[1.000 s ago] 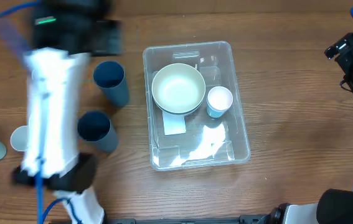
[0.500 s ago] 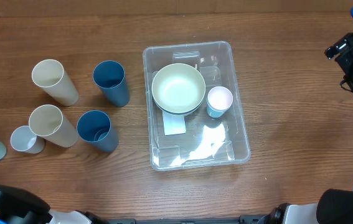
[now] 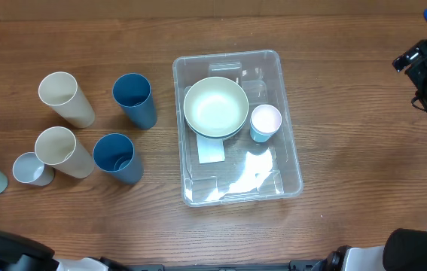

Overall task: Pack container
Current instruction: 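Grasp the mint green cup with the left gripper, then stack the mint green cup onto the pink cup in the bin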

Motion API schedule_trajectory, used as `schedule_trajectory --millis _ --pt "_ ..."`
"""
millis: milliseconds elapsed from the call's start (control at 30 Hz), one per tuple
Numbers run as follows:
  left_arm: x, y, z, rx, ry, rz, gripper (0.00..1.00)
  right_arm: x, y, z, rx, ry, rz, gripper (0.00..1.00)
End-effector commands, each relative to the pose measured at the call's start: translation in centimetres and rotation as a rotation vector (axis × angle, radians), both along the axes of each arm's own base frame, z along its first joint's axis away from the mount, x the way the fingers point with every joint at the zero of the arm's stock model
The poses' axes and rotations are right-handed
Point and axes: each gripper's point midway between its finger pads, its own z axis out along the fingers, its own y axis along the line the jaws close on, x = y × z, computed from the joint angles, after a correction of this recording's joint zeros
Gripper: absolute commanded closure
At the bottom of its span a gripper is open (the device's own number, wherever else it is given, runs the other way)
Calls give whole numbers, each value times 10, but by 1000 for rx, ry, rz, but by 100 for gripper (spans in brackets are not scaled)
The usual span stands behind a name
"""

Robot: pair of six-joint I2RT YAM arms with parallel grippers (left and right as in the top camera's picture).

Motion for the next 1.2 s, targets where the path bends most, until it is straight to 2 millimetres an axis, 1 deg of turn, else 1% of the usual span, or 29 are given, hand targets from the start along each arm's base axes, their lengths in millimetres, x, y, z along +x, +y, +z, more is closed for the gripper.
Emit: schedule_trajectory --millis 0,100,167,233,300,367,500,533,600,633,667,700,767,800,867,900,933,967,1033,1133,1167 --pt "10 0 -26 -25 37 -53 32 0 0 5 -5 -15 -5 0" --pt "11 -2 -48 -78 77 -60 37 0 0 5 -5 -15 -5 0" --pt "6 -5 -64 -122 116 -48 40 0 0 5 -5 -15 -5 0" --pt "1 -5 -73 -137 150 -31 41 0 0 5 -5 -15 -5 0" --pt "-1 0 -77 -123 170 -24 40 0 0 5 -5 -15 -5 0" --pt "-4 9 -79 -87 196 -13 39 0 0 5 -5 -15 -5 0" --pt "-2 16 -82 -66 192 -3 42 0 0 5 -5 -15 -5 0" --pt "-2 16 -83 -66 193 -3 48 0 0 5 -5 -15 -5 0" --pt "-1 17 -86 -68 194 -3 65 0 0 5 -5 -15 -5 0" --pt "-1 17 -87 -68 194 -4 68 0 0 5 -5 -15 -5 0" --pt "-1 17 -88 -72 195 -4 67 0 0 5 -5 -15 -5 0" --pt "-1 17 -91 -77 198 -5 64 0 0 5 -5 -15 -5 0" --pt "-1 16 -95 -86 202 -6 63 0 0 5 -5 -15 -5 0" --pt "1 15 -100 -98 200 -10 66 0 0 5 -5 -15 -5 0" --pt "3 14 -101 -107 187 -14 78 0 0 5 -5 -15 -5 0" --pt "4 14 -101 -108 182 -16 87 0 0 5 -5 -15 -5 0" --pt "7 13 -98 -110 167 -19 93 0 0 5 -5 -15 -5 0" --pt "8 13 -96 -115 159 -23 96 0 0 5 -5 -15 -5 0" --pt "14 12 -81 -123 131 -29 96 0 0 5 -5 -15 -5 0" --pt "21 14 -38 -106 84 -30 96 0 0 5 -5 -15 -5 0" --pt "26 13 -14 -98 41 -24 96 0 0 5 -5 -15 -5 0"
